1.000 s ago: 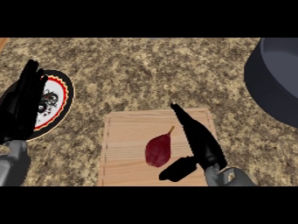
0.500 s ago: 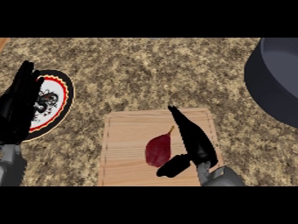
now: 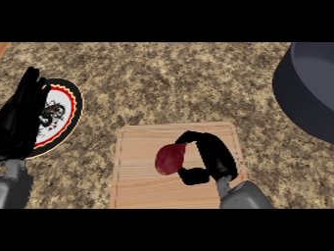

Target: Pick the pear from the cutting board and place it in the pot

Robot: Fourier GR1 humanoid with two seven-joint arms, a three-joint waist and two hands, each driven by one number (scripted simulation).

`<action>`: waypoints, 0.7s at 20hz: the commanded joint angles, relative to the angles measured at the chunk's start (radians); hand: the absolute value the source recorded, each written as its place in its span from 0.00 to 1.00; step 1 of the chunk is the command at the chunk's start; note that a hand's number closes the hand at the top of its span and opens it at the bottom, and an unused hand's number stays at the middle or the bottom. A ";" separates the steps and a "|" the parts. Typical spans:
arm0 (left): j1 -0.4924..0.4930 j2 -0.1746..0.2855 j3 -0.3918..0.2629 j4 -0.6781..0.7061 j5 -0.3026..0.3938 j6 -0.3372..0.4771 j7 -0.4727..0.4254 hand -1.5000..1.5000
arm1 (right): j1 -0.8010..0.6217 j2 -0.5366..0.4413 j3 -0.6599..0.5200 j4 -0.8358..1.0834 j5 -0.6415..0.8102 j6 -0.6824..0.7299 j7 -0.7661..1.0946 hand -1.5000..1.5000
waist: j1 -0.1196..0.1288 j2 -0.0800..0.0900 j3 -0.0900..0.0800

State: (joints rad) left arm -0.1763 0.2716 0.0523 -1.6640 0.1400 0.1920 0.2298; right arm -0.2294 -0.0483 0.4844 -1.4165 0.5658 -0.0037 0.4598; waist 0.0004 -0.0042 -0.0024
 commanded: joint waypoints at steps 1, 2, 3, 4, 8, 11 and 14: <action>-0.059 -0.002 0.026 0.027 -0.016 -0.014 0.035 0.50 | -0.005 0.044 0.001 0.039 0.050 0.010 -0.036 1.00 | 0.000 0.004 0.003; -0.050 -0.017 0.034 0.081 0.004 -0.029 -0.008 0.50 | 0.017 0.035 0.004 0.080 0.045 -0.006 -0.091 1.00 | -0.001 0.005 0.002; -0.002 -0.032 0.006 0.051 -0.028 -0.024 -0.050 0.50 | 0.062 0.046 0.042 0.081 0.053 -0.057 -0.097 1.00 | 0.000 0.004 0.002; 0.017 -0.026 0.011 0.002 -0.029 -0.025 -0.002 0.50 | 0.009 0.031 -0.013 0.037 0.040 0.038 -0.060 1.00 | 0.001 0.004 0.002; -0.027 -0.019 0.048 0.039 -0.014 -0.046 -0.013 0.50 | -0.002 0.047 0.023 0.098 0.059 -0.034 -0.076 1.00 | 0.002 0.004 0.002; -0.043 -0.020 0.035 0.060 -0.033 -0.020 -0.017 0.50 | 0.111 -0.131 0.155 -0.129 0.101 0.151 -0.144 1.00 | -0.019 -0.002 0.001; -0.008 -0.022 0.031 0.025 -0.029 -0.018 0.004 0.50 | 0.141 -0.320 0.228 -0.217 0.125 0.266 -0.265 1.00 | -0.021 -0.008 0.001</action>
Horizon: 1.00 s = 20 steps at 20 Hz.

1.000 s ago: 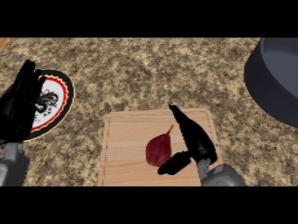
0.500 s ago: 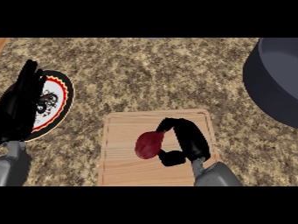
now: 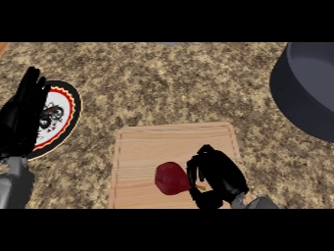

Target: Pick the pear from the cutting board and place it in the pot

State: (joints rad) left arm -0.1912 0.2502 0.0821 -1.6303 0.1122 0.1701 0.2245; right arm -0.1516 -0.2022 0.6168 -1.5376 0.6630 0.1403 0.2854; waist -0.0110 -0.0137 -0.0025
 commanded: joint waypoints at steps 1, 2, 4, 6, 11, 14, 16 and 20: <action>0.024 0.026 0.026 -0.022 0.015 -0.016 0.011 0.50 | 0.073 -0.184 0.110 -0.203 0.039 0.145 -0.050 1.00 | -0.008 0.000 0.001; -0.035 0.022 0.035 0.016 0.029 -0.014 0.030 0.50 | 0.102 -0.262 0.070 -0.278 0.024 0.153 -0.079 1.00 | -0.023 0.005 0.001; 0.007 -0.016 0.001 0.015 -0.012 0.008 -0.015 0.50 | 0.195 -0.327 0.067 -0.423 0.020 0.171 -0.054 1.00 | -0.016 0.007 0.002; 0.000 -0.038 -0.020 0.029 -0.041 0.024 -0.033 0.50 | 0.229 -0.333 0.007 -0.547 0.007 0.144 -0.029 1.00 | -0.011 0.009 0.002; 0.020 0.010 0.036 0.013 0.013 -0.017 -0.011 0.50 | 0.289 -0.332 -0.238 -0.736 -0.098 0.015 -0.020 1.00 | -0.029 0.005 0.002; 0.039 -0.004 0.004 -0.050 -0.016 0.008 0.017 0.50 | 0.299 -0.294 -0.398 -0.794 -0.198 -0.041 -0.006 1.00 | -0.020 0.005 0.004; 0.002 0.006 0.027 0.003 0.002 -0.011 -0.002 0.50 | 0.292 -0.308 -0.472 -0.841 -0.174 -0.053 0.023 1.00 | -0.019 0.010 0.003; 0.061 -0.013 0.006 -0.064 0.007 -0.018 0.017 0.50 | 0.282 -0.277 -0.644 -0.834 -0.264 -0.087 0.023 1.00 | 0.001 0.010 0.003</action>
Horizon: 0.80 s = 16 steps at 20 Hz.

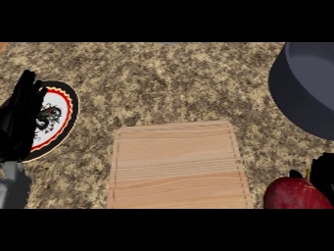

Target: Pick the pear from the cutting board and place it in the pot

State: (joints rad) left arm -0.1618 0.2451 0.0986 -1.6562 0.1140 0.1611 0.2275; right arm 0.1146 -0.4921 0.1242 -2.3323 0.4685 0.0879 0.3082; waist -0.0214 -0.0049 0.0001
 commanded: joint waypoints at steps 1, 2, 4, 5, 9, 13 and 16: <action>-0.036 -0.001 -0.008 -0.009 -0.012 0.009 0.034 0.50 | 0.009 -0.007 -0.213 -0.087 -0.159 0.011 0.031 1.00 | 0.004 0.002 0.001; -0.055 -0.002 -0.013 -0.023 -0.008 0.009 0.048 0.50 | -0.066 -0.036 -0.298 0.037 -0.187 0.023 0.008 1.00 | 0.013 0.005 0.001; -0.022 -0.023 -0.030 -0.035 -0.034 0.025 0.048 0.50 | -0.037 -0.022 -0.350 0.064 -0.198 0.018 -0.052 1.00 | 0.015 0.004 0.001; -0.056 -0.008 0.001 0.027 -0.017 0.007 0.019 0.50 | -0.120 -0.048 -0.388 0.127 -0.231 0.039 -0.011 1.00 | 0.018 0.006 0.000; -0.046 -0.037 -0.018 0.044 -0.036 0.006 -0.026 0.50 | -0.199 -0.100 -0.512 0.266 -0.385 0.115 -0.027 1.00 | 0.020 0.005 0.000; -0.072 -0.003 0.016 0.057 -0.008 -0.033 0.004 0.50 | -0.246 -0.102 -0.519 0.474 -0.329 0.119 -0.163 1.00 | 0.025 0.007 0.000; -0.033 0.015 0.043 0.016 0.007 -0.055 0.014 0.50 | -0.321 -0.074 -0.477 0.534 -0.323 0.109 -0.114 1.00 | 0.028 0.006 0.000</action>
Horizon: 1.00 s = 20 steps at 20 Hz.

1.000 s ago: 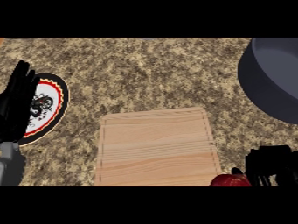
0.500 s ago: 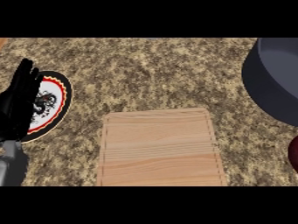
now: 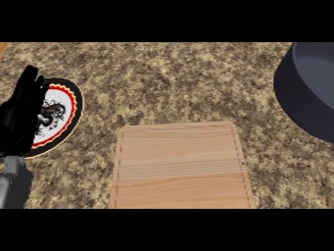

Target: Pick the pear from the cutting board and place it in the pot

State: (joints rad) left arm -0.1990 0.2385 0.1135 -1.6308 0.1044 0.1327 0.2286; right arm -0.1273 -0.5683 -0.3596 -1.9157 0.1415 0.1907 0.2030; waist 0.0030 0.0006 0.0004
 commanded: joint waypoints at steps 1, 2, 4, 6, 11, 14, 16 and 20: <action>-0.025 -0.042 -0.032 0.023 -0.041 0.034 -0.007 0.50 | -0.077 -0.027 -0.035 0.234 0.020 0.011 -0.124 1.00 | 0.002 0.002 0.000; -0.002 -0.010 -0.010 -0.011 -0.003 -0.012 -0.006 0.50 | -0.169 -0.054 -0.022 0.343 0.045 -0.008 -0.123 1.00 | 0.017 0.004 0.000; 0.027 0.002 0.014 -0.046 0.032 -0.031 0.017 0.50 | -0.222 -0.025 -0.046 0.355 -0.064 0.015 -0.070 1.00 | 0.016 0.001 0.000; -0.059 -0.046 -0.039 0.036 -0.057 0.040 -0.014 0.50 | -0.234 -0.071 -0.002 0.506 0.137 -0.060 -0.261 1.00 | 0.018 0.010 0.001; -0.041 -0.030 -0.025 0.004 -0.026 0.012 0.008 0.50 | -0.227 -0.089 0.072 0.588 0.444 -0.300 -0.303 1.00 | 0.033 0.012 0.001; -0.069 -0.029 -0.028 0.016 -0.018 -0.002 0.017 0.50 | -0.323 -0.108 0.058 0.839 0.463 -0.350 -0.418 1.00 | 0.030 0.012 0.001; -0.053 0.000 -0.002 -0.036 0.008 -0.016 0.074 0.50 | -0.401 -0.105 0.076 0.980 0.480 -0.365 -0.470 1.00 | 0.038 0.009 0.002; -0.066 -0.019 -0.006 0.030 -0.005 -0.017 0.023 0.50 | -0.515 -0.051 0.088 1.205 0.498 -0.406 -0.514 1.00 | 0.033 0.011 0.001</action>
State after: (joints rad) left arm -0.2546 0.2104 0.0890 -1.6269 0.0824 0.1360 0.2592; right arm -0.5497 -0.6524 -0.2811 -0.9153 0.6156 -0.1755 -0.2524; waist 0.0367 0.0113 0.0016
